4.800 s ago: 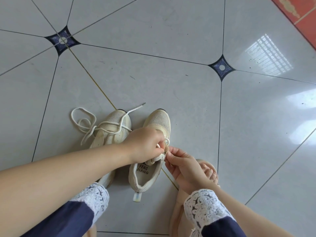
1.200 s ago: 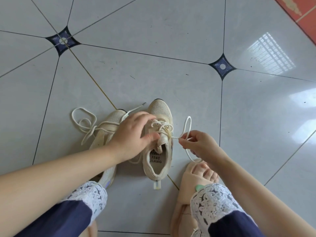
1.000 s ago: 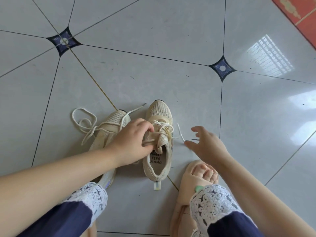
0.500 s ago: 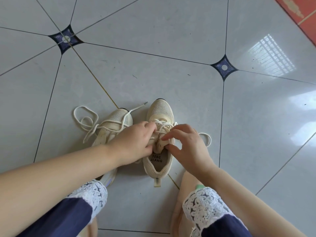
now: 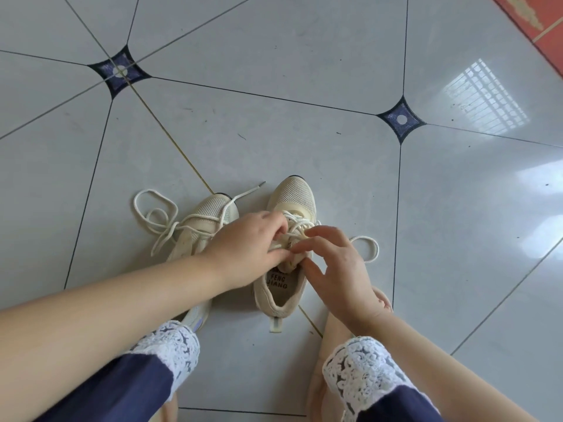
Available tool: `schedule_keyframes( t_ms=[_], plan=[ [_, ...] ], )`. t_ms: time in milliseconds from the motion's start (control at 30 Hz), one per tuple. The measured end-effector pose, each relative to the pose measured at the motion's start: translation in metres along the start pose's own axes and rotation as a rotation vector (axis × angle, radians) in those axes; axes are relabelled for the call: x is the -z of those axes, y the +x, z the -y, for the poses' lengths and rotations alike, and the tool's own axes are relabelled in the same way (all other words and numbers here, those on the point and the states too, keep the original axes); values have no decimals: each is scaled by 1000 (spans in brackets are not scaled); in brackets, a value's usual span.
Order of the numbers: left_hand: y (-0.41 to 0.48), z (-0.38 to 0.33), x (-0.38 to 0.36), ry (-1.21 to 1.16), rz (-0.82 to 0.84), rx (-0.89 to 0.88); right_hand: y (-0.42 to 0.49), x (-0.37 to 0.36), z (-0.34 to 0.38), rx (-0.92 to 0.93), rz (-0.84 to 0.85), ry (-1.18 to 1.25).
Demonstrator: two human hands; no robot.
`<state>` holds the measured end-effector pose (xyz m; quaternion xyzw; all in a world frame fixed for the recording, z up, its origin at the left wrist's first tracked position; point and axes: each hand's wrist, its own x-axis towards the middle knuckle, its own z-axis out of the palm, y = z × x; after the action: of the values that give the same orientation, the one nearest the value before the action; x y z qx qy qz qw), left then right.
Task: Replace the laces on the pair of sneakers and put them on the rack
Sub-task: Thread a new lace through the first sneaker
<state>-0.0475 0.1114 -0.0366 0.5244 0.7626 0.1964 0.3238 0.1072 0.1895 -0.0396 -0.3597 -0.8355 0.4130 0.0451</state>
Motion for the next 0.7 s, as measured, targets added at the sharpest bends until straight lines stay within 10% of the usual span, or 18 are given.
schedule_keyframes(
  t_ms=[367, 700],
  plan=[
    [24, 10, 9, 97, 248, 135, -3, -7, 3, 10, -85, -73],
    [4, 40, 33, 96, 148, 106, -2, 0, -11, 16, -179, -170]
  ],
)
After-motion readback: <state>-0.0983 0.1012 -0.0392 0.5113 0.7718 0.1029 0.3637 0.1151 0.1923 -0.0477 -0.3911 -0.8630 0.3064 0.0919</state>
